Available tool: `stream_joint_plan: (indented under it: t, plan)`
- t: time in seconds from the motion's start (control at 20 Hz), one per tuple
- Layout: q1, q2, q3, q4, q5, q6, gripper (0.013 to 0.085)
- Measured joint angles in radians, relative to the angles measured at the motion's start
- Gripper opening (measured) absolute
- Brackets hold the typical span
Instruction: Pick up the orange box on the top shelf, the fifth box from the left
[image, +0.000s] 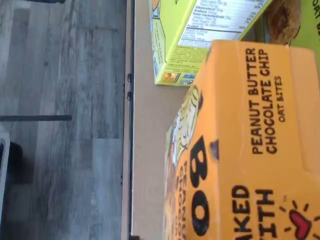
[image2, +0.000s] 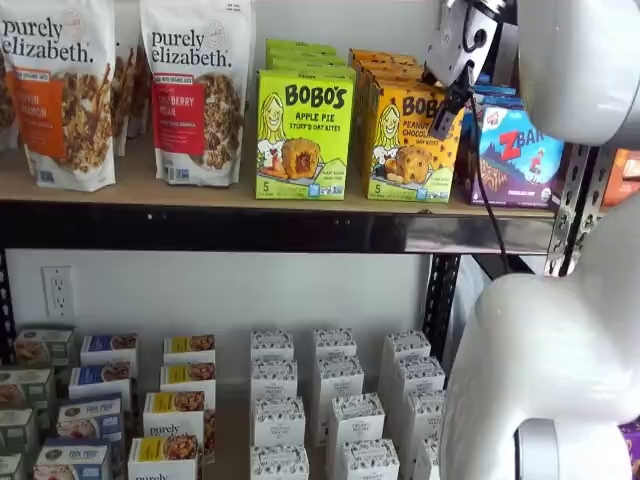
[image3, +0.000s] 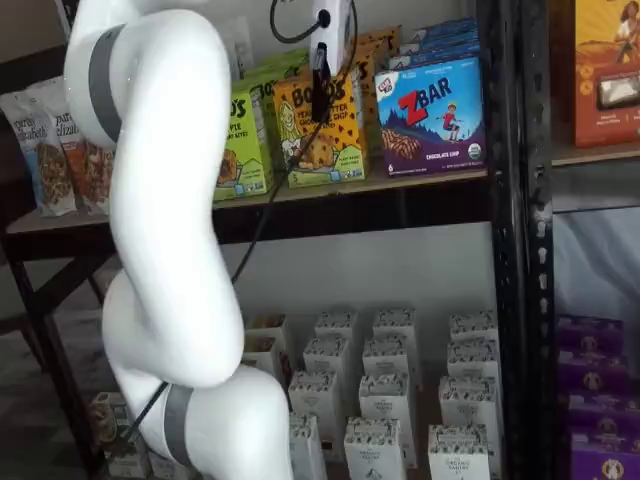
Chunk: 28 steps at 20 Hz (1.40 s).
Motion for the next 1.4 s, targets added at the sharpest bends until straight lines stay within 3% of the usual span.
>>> stream_joint_plan:
  t: [0.75, 0.85, 1.0, 1.2, 1.4]
  plan:
    - [0.005, -0.016, 0.031, -0.007, -0.036, -0.002, 0.085]
    - [0.004, -0.017, 0.033, -0.005, -0.037, -0.002, 0.077]
    - [0.003, -0.019, 0.035, -0.003, -0.037, -0.003, 0.073]
    - [0.001, -0.021, 0.036, -0.001, -0.034, -0.005, 0.061]
    - [0.004, -0.021, 0.035, -0.016, -0.033, -0.004, 0.061]
